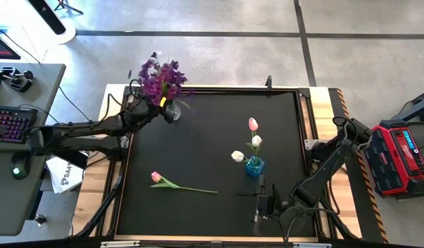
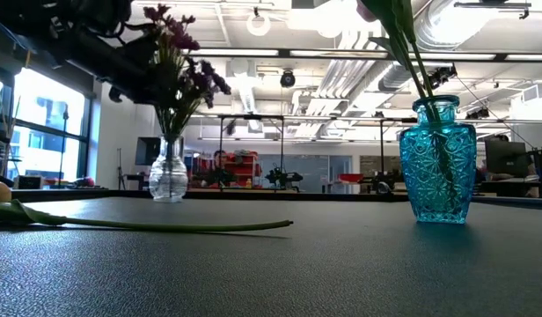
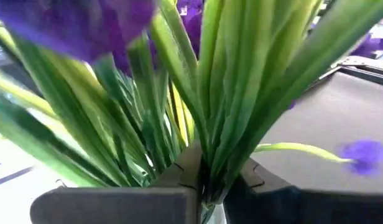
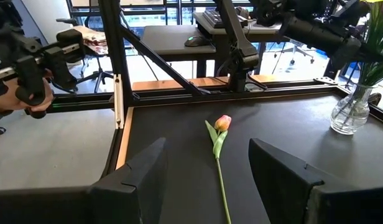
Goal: Sort flowers into vase by color
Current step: Put the purple flowers into the transparent white vase
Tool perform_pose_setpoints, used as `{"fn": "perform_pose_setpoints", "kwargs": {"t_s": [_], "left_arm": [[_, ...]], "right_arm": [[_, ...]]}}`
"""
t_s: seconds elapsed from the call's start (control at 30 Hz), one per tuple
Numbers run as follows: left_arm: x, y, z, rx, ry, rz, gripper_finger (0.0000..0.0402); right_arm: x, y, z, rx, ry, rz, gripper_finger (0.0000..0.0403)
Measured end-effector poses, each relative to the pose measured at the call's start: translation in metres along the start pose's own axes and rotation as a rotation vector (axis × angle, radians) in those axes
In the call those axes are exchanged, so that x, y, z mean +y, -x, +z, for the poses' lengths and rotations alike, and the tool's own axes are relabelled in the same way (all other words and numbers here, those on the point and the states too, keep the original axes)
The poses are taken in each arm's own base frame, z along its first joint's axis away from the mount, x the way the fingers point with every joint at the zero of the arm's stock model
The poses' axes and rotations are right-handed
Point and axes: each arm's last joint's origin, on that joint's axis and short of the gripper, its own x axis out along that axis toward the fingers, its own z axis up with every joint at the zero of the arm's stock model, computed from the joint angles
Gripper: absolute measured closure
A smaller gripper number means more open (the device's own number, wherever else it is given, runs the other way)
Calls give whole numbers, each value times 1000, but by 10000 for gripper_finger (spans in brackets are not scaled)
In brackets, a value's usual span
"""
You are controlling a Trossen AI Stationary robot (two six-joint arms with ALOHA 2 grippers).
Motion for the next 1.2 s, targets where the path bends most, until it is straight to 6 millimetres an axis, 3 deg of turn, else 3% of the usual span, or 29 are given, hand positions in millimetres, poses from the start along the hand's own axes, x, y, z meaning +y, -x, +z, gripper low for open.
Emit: {"fn": "perform_pose_setpoints", "kwargs": {"t_s": [0.43,0.63,1.2], "left_arm": [[2,2,1,6,0,-69,287],[3,10,19,77,-30,-109,254],[-9,34,70,85,-53,-205,243]], "right_arm": [[0,0,0,2,2,2,199],[0,0,0,3,4,1,199],[0,0,-2,11,16,-2,199]]}}
